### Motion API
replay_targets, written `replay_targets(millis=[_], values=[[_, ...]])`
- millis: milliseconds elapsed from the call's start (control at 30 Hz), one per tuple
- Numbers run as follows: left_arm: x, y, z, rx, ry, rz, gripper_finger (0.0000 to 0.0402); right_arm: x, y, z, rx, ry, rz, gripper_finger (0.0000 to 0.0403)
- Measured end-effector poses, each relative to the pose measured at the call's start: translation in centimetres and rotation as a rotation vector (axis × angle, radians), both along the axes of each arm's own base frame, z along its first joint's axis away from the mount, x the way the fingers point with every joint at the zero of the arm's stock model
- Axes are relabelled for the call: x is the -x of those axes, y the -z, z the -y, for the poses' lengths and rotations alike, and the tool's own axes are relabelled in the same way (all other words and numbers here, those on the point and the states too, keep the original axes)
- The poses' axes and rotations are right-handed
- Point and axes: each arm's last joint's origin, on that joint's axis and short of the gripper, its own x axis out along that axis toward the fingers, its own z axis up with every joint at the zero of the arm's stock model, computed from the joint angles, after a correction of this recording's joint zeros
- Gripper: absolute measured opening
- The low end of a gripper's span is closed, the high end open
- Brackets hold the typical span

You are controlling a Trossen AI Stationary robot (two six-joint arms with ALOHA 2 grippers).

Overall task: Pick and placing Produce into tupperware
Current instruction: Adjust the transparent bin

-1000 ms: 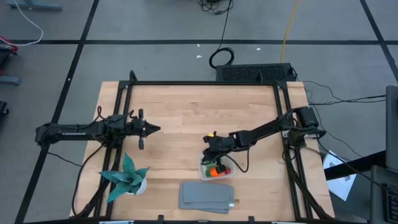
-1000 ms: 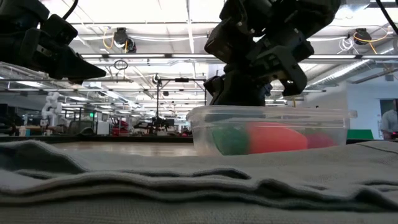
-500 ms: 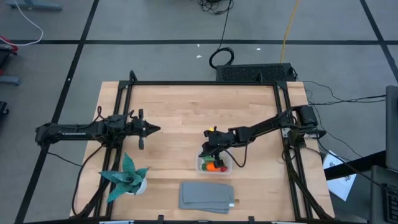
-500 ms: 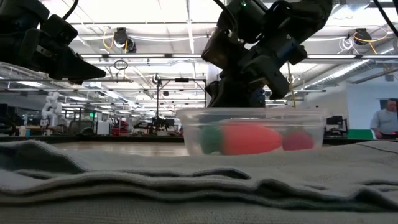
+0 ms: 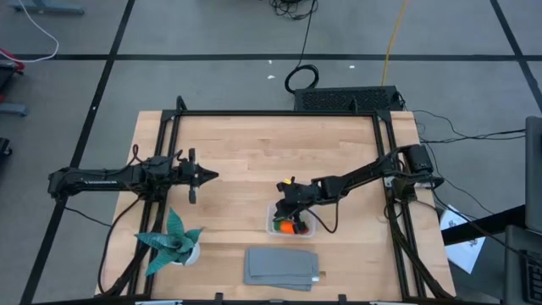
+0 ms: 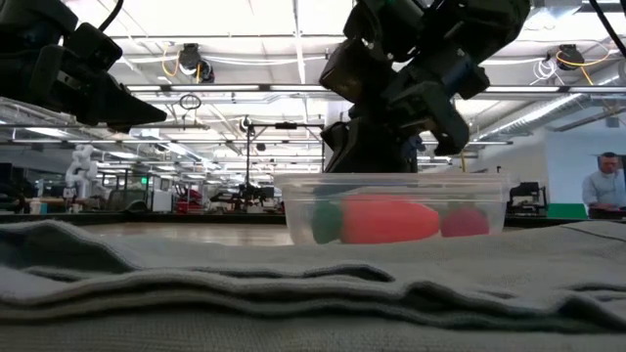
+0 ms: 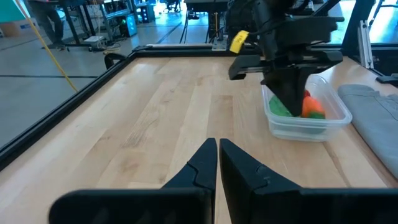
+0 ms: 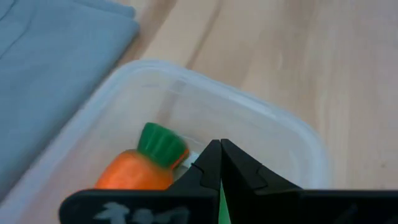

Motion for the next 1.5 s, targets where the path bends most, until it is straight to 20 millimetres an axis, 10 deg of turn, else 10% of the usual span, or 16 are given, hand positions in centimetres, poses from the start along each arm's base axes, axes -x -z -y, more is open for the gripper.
replay_targets(millis=[800,1500], values=[[0.0,0.0,0.0,-0.001,0.001,0.0,0.0024,0.4,-1.7,-0.9,0.035,-0.054,0.064,0.0],[0.0,0.2,0.0,-0.003,0.0,-0.023,0.0024,0.5,-2.3,2.7,0.136,0.215,0.03,0.0]])
